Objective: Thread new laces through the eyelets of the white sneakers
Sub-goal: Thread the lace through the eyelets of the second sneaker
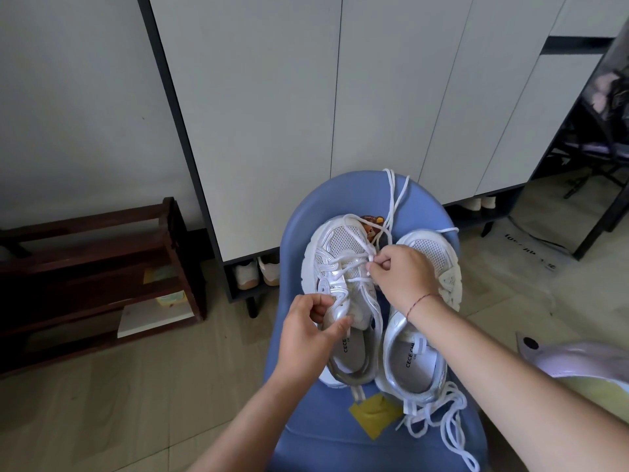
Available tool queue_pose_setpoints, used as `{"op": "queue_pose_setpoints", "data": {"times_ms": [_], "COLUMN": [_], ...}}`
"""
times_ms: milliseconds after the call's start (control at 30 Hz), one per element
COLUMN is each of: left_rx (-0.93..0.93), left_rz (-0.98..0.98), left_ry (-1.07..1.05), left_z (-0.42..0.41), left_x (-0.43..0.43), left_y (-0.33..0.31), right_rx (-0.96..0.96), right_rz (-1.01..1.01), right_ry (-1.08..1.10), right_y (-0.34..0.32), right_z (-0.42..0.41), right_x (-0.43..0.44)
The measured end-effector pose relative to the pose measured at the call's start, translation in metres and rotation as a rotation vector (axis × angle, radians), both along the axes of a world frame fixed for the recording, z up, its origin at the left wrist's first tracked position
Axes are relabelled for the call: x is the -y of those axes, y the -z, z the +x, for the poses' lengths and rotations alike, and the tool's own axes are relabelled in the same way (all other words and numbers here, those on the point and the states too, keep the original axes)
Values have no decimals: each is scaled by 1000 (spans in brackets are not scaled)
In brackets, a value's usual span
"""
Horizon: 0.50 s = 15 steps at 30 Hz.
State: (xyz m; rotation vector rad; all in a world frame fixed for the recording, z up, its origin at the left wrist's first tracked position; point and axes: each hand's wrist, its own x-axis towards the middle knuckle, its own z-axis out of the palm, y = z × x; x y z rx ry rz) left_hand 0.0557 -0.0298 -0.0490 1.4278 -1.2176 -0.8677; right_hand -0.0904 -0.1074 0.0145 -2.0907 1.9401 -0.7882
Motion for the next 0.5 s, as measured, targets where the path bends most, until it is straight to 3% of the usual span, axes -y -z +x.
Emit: {"op": "queue_pose_setpoints", "data": {"times_ms": [133,200,333,500], "left_rx": [-6,-9,-6,-6], "left_rz": [-6,-11,-15,-9], "left_ry": [-1,1,2,-2], "left_z": [0,0,-1,-1], "left_x": [-1,-1,-1,0], "left_y": [0,-1,-1,-1], "right_rx": [257,291,103,-12], "right_rz": [-175,-163,116,37], "right_ry": [107,111,-135,-353], "right_y": [-11,-25,-40,-31], "right_z": [-12,-23,-20,4], "right_x": [14,23,12,-4]}}
